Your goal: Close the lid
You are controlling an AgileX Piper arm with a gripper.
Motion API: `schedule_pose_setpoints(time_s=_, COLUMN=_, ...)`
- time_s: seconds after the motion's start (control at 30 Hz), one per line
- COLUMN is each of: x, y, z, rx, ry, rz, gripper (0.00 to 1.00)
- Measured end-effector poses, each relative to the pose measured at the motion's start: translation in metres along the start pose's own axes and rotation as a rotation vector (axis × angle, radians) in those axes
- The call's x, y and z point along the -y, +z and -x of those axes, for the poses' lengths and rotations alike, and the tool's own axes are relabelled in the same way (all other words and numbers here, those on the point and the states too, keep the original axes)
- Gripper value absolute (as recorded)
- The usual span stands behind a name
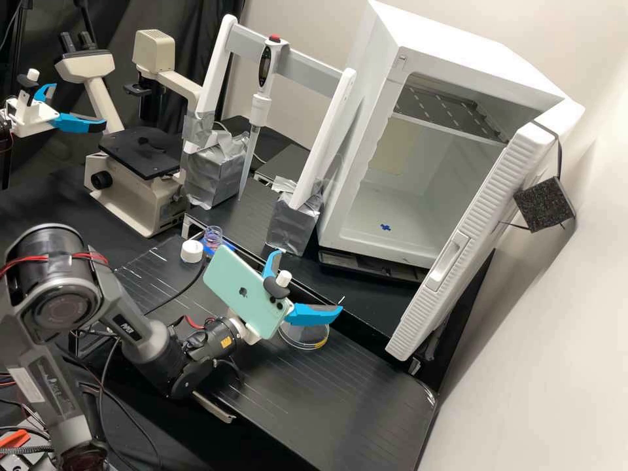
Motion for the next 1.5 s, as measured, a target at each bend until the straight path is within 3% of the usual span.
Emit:
schedule_pose_setpoints(time_s=0.23, x=-0.007, y=0.016, z=0.01, rx=0.062, ry=0.01, rz=0.008, gripper=1.0)
schedule_pose_setpoints(time_s=0.47, x=-0.003, y=0.029, z=0.014, rx=0.119, ry=-0.018, rz=-0.01, gripper=1.0)
schedule_pose_setpoints(time_s=0.87, x=-0.003, y=0.039, z=0.02, rx=0.113, ry=-0.033, rz=-0.005, gripper=1.0)
schedule_pose_setpoints(time_s=1.2, x=-0.008, y=0.035, z=0.024, rx=0.097, ry=-0.025, rz=0.018, gripper=1.0)
schedule_pose_setpoints(time_s=1.5, x=-0.008, y=0.032, z=0.027, rx=0.105, ry=-0.025, rz=0.006, gripper=1.0)
